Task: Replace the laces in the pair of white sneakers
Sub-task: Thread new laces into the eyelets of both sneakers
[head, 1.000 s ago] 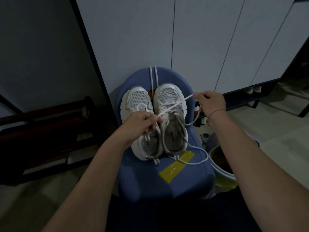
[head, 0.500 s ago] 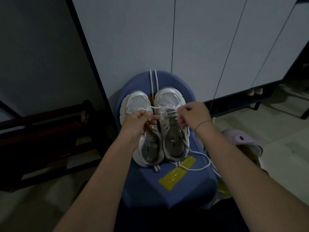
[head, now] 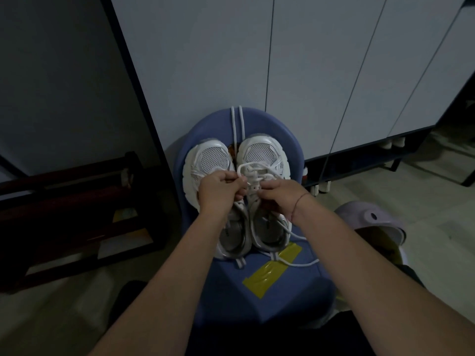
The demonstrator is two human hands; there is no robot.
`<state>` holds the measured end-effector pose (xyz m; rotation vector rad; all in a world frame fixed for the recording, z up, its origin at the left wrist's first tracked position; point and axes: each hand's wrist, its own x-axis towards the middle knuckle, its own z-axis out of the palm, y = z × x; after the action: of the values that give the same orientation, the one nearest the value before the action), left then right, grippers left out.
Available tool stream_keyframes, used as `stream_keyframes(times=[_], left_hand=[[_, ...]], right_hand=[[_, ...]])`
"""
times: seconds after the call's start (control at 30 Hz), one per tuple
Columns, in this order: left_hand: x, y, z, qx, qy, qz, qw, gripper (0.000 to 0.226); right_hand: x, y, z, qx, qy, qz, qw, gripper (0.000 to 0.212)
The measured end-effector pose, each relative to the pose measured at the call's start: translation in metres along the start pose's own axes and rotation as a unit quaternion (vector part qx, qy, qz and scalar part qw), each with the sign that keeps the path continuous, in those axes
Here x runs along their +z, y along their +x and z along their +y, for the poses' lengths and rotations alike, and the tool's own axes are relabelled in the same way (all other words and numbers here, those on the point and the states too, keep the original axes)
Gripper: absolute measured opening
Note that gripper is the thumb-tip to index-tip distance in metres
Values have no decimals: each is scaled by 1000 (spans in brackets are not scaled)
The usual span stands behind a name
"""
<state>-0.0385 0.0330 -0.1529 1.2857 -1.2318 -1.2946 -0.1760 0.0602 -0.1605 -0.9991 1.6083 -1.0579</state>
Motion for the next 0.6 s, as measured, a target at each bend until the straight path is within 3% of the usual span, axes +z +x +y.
stream_keyframes(times=[0.3,0.5,0.6], left_hand=[[5,5,-5,19,91,-7,996,9],[9,3,-8,69,166,3,984,11],[4,6,-6,54,169,-24,984,12]], right_hand=[[-4,8,7,39,113,-25,992,31],[-9,4,5,38,135,-67,988,16],[-14,1,2,45,136,-114,983,20]])
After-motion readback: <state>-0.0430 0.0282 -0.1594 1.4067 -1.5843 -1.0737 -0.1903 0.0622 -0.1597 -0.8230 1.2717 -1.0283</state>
